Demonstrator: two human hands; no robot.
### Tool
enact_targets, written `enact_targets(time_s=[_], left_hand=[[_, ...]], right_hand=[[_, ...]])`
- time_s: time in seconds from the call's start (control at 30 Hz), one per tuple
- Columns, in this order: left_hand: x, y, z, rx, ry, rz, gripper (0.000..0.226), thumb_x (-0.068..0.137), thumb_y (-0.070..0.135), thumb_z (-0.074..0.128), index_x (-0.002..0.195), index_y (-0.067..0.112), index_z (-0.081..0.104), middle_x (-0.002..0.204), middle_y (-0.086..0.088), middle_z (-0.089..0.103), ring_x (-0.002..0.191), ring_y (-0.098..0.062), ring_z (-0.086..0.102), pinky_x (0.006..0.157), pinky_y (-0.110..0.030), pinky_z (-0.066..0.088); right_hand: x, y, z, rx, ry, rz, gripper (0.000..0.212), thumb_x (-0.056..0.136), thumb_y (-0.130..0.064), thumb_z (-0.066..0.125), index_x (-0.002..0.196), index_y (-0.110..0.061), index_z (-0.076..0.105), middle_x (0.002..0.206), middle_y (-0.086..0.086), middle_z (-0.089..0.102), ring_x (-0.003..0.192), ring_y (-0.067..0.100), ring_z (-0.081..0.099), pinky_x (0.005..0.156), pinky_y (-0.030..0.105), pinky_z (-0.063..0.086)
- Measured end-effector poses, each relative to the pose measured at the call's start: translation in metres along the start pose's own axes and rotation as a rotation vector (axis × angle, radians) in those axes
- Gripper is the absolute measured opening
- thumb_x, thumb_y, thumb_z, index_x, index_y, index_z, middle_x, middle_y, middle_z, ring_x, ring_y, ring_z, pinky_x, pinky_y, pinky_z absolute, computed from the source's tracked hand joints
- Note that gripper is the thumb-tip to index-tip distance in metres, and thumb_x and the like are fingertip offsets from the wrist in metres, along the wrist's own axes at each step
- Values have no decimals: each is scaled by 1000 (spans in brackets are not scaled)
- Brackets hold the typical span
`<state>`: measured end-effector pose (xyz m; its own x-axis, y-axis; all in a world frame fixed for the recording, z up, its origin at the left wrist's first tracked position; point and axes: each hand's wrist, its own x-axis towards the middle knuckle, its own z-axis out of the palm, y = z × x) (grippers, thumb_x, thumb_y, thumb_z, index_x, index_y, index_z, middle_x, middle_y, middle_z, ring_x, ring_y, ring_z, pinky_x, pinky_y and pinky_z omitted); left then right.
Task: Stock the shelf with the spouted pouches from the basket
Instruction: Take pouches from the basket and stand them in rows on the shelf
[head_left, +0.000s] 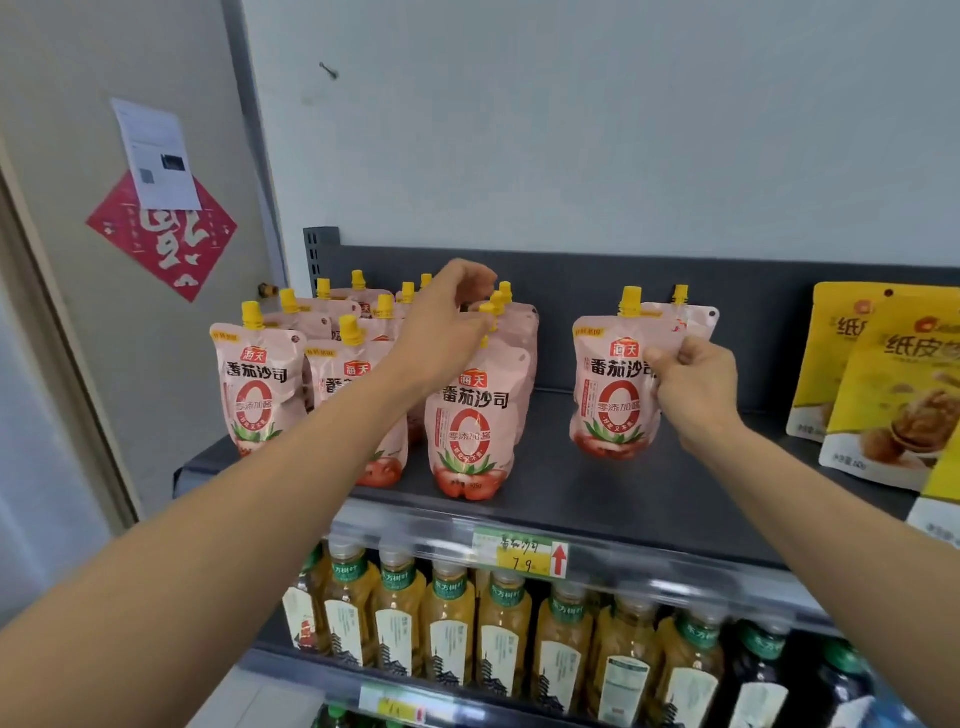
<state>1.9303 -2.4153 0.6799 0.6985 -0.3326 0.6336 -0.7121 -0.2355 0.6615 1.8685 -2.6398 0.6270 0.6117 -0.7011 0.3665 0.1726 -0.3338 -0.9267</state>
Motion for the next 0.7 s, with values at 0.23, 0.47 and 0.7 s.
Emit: enact_targets(time_s=[0.23,0.47,0.7], left_hand=[[5,41,38,-13,-250,41,32,84,8,60,115,14,55,103,7,59,90,1,55,73,0,43],[4,35,93,-3,-346,-37,30,85,1,58,115,6,56,110,-6,62,102,-15,58,89,-22,49],[3,-3,117,-43,-290,-217,23,86,-3,54,105,10,58,103,-2,60,98,-10,55,79,-11,43]], right_hand=[[39,11,3,-70,3,39,13,89,-21,56,86,-10,64,87,4,70,87,27,67,81,51,54],[74,23,19,-63,-56,39,18,90,-12,54,74,-15,60,80,4,67,84,25,65,72,39,56],[111,44,53,-44,-130,72,12,90,-13,54,87,-9,65,92,10,70,90,27,65,82,48,55]])
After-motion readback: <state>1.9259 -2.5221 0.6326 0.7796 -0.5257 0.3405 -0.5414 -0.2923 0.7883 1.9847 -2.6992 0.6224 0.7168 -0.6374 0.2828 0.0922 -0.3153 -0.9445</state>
